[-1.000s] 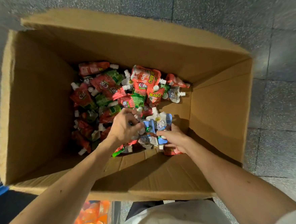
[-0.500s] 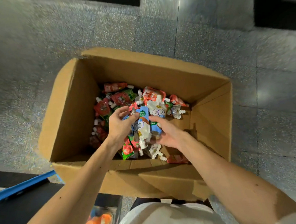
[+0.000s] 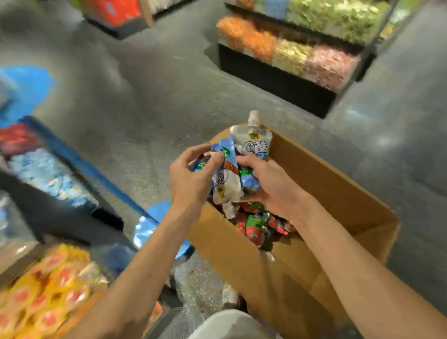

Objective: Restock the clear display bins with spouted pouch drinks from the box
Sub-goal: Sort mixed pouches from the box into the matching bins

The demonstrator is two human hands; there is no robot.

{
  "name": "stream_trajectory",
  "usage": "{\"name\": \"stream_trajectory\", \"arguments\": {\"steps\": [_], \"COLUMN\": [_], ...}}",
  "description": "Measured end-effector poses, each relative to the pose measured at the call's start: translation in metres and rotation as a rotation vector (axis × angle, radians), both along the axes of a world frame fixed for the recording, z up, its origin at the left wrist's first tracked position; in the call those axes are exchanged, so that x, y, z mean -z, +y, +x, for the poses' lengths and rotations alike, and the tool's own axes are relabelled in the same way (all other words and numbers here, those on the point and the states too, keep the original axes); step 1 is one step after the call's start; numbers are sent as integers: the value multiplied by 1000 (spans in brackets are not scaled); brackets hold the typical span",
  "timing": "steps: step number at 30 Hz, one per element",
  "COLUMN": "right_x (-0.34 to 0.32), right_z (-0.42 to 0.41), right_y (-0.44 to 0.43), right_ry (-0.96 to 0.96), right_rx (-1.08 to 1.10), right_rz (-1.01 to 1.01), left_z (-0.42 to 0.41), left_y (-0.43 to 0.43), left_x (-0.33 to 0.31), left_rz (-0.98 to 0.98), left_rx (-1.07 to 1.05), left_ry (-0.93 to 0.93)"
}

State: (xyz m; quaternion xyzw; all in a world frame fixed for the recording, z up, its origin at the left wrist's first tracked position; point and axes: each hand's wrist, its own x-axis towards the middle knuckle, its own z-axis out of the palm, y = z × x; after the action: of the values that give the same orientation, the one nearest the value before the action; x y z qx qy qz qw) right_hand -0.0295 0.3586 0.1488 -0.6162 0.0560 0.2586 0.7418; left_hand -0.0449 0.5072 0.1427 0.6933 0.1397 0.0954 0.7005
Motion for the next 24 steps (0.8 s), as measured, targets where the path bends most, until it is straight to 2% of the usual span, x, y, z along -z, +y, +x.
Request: {"name": "stream_trajectory", "arguments": {"steps": [5, 11, 15, 20, 24], "right_x": [-44, -66, -56, -34, -21], "right_z": [-60, -120, -145, -172, -192], "right_y": [69, 177, 240, 333, 398], "right_ry": [-102, -165, -104, 66, 143], "right_rx": [-248, -598, -662, -694, -716], "right_rz": [80, 78, 106, 97, 52], "left_z": [-95, -192, -237, -283, -313], "left_y": [64, 155, 205, 282, 343], "left_x": [-46, -67, -62, -33, -22], "left_rz": [99, 172, 42, -71, -179], "left_rx": [-280, -525, -609, -683, -602], "left_ry": [-106, -122, -144, -107, -67]}}
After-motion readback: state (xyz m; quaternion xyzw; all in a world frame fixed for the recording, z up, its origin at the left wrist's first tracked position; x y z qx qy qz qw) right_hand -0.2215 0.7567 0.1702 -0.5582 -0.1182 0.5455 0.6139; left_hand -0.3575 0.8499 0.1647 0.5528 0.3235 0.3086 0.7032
